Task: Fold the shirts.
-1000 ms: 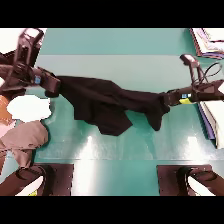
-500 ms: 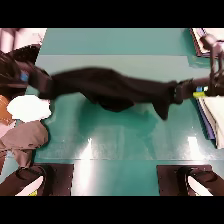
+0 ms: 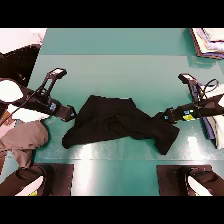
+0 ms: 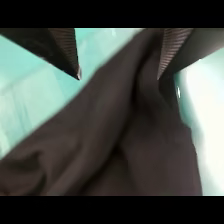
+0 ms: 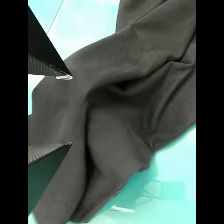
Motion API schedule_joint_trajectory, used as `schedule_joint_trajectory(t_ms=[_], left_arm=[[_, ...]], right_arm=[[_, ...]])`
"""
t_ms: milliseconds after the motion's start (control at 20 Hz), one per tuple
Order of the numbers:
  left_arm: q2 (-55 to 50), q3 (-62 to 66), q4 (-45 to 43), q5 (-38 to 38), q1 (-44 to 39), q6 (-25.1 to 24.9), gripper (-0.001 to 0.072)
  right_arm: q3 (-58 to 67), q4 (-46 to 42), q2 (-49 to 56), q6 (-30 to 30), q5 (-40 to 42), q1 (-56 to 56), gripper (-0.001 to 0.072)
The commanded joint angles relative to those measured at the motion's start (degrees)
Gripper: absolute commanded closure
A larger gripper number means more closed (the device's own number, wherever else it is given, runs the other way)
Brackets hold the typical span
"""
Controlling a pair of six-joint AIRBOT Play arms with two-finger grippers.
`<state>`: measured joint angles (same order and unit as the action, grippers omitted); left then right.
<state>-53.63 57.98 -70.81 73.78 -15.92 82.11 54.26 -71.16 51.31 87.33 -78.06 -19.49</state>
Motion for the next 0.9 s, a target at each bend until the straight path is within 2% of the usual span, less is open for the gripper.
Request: schedule_joint_trajectory(t_ms=[0, 200, 450, 800, 850], left_arm=[[-2.3, -0.6, -0.3, -9.9, 0.2, 0.0, 0.0140], [-14.9, 0.8, -0.3, -17.5, 0.2, -0.1, 0.0140], [-34.5, 11.6, -0.3, -17.1, 0.1, -0.1, 0.0140], [-39.6, 14.8, -0.2, -19.3, 0.1, -0.1, 0.0140], [-40.0, 14.8, 0.2, -19.3, 0.1, -0.1, 0.0168]], right_arm=[[4.0, 1.0, 3.2, 0.1, -0.7, -0.1, 0.0244], [7.3, 1.0, 4.9, 0.1, -0.9, -0.1, 0.0245], [7.2, 1.0, 2.4, 0.1, -1.0, -0.1, 0.0268], [7.2, 1.0, 1.6, 0.1, -1.0, -0.1, 0.0267], [7.2, 1.0, 1.6, 0.1, -1.0, -0.1, 0.0268]])
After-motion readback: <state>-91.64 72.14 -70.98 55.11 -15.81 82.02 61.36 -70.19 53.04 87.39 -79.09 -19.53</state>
